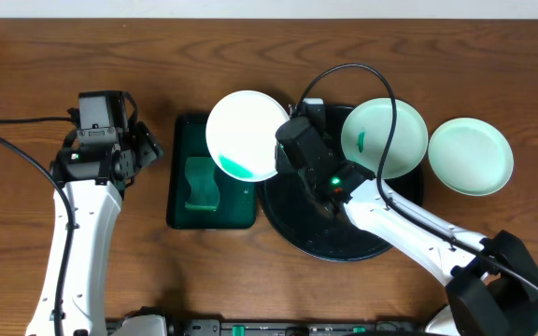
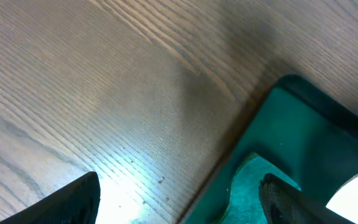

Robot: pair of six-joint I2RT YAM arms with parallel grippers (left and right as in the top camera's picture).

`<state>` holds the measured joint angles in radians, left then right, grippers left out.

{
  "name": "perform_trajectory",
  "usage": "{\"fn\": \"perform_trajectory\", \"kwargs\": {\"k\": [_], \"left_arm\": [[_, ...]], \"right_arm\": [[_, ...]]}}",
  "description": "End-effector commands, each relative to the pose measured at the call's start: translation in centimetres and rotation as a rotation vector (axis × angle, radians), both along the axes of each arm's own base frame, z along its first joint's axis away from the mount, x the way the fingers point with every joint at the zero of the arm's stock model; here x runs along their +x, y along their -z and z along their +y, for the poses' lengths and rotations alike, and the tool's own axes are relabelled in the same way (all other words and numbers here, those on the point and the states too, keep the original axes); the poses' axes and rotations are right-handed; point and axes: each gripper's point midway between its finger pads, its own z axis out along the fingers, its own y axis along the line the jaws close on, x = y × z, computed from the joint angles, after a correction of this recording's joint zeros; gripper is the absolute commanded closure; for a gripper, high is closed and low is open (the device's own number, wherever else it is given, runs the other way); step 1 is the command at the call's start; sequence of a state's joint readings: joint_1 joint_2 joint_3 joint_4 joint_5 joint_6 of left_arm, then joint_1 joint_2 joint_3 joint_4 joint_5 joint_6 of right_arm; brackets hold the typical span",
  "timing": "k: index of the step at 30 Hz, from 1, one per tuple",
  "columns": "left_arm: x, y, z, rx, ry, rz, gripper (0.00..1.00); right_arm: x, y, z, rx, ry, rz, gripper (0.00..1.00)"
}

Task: Clean dirty plates on tray and stack at the side

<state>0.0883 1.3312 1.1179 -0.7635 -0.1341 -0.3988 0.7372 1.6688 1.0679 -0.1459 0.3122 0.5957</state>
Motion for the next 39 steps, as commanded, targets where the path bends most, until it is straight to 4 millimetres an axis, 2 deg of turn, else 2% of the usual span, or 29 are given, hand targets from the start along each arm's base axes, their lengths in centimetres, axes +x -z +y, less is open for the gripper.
{"fn": "perform_trajectory", "kwargs": {"k": [1,8,16,20,31,39], "left_arm": [[0.0,-0.6,0.3,0.009,-0.013,-0.012,0.18],[0.0,-0.6,0.3,0.009,-0.013,-0.012,0.18],[0.0,-0.6,0.3,0.009,-0.013,-0.012,0.18],[0.0,-0.6,0.3,0.009,-0.013,-0.012,0.18],[0.0,-0.6,0.3,0.010,-0.013,-0.012,0.18],[0.0,-0.6,0.3,0.009,-0.013,-0.012,0.18]], "right_arm": [[0.4,-0.9,0.4,0.016,0.019,-0.025,0.99],[0.9,-1.8,0.8,-0.023,-0.029,-0.073,0.99],[2.1,-4.8,1.6,-0.040,-0.060,-0.149,0.99],[2.6,-5.7,1.5,-0.037,-0.041,-0.175,0.99],[2.4,-5.7,2.0,-0.037,-0.054,-0.181,0.99],[2.4,-4.9,2.2,-0.053,-0.054,-0.170,0.99]]}}
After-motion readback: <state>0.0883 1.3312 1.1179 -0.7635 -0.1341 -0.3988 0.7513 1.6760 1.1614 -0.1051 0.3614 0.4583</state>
